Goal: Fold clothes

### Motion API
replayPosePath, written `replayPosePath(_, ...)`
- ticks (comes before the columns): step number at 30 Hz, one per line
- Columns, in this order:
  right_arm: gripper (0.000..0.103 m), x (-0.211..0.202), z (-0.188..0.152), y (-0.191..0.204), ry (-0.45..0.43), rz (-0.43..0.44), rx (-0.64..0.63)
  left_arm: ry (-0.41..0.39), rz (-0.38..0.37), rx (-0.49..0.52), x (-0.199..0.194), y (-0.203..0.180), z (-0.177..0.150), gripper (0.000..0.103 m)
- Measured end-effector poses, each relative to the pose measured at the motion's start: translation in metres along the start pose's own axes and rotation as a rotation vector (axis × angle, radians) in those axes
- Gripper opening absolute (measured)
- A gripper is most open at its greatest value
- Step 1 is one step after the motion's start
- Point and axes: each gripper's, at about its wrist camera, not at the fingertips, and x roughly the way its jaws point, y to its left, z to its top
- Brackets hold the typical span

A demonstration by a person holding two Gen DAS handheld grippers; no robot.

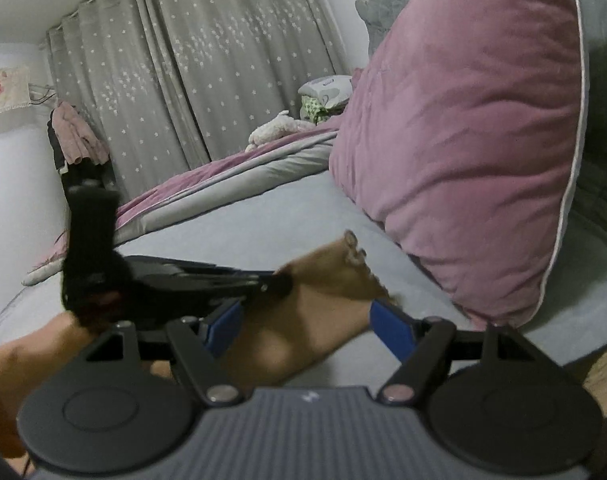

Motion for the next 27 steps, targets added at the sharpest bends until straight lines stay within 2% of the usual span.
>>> replayPosePath(3, 0.074, 0.007, -0.003, 0.005, 0.017, 0.013, -0.002, -0.019, 0.029, -0.033, -0.001, 0.006, -0.001, 0.009)
replayPosePath(5, 0.074, 0.013, -0.005, 0.008, 0.031, 0.021, -0.006, -0.031, 0.032, -0.046, -0.008, 0.009, -0.004, 0.019)
replayPosePath(10, 0.074, 0.029, -0.011, 0.012, 0.068, 0.034, 0.007, -0.062, 0.07, -0.046, -0.036, 0.015, -0.02, 0.03)
replayPosePath(16, 0.071, 0.054, -0.021, 0.009, 0.108, 0.062, 0.093, -0.047, 0.126, -0.058, -0.081, 0.008, -0.052, 0.032)
replayPosePath(18, 0.07, 0.061, -0.025, 0.009, 0.123, 0.04, 0.101, -0.035, 0.134, -0.046, -0.097, 0.001, -0.064, 0.032)
replayPosePath(21, 0.069, 0.071, -0.03, 0.006, 0.141, 0.009, 0.129, -0.061, 0.115, -0.065, -0.123, -0.009, -0.084, 0.033)
replayPosePath(24, 0.067, 0.078, -0.036, -0.004, 0.143, 0.0, 0.191, -0.095, 0.074, -0.086, -0.131, -0.016, -0.105, 0.033)
replayPosePath(27, 0.066, 0.087, -0.037, -0.007, 0.121, -0.003, 0.197, -0.097, 0.089, -0.043, -0.125, -0.024, -0.125, 0.033)
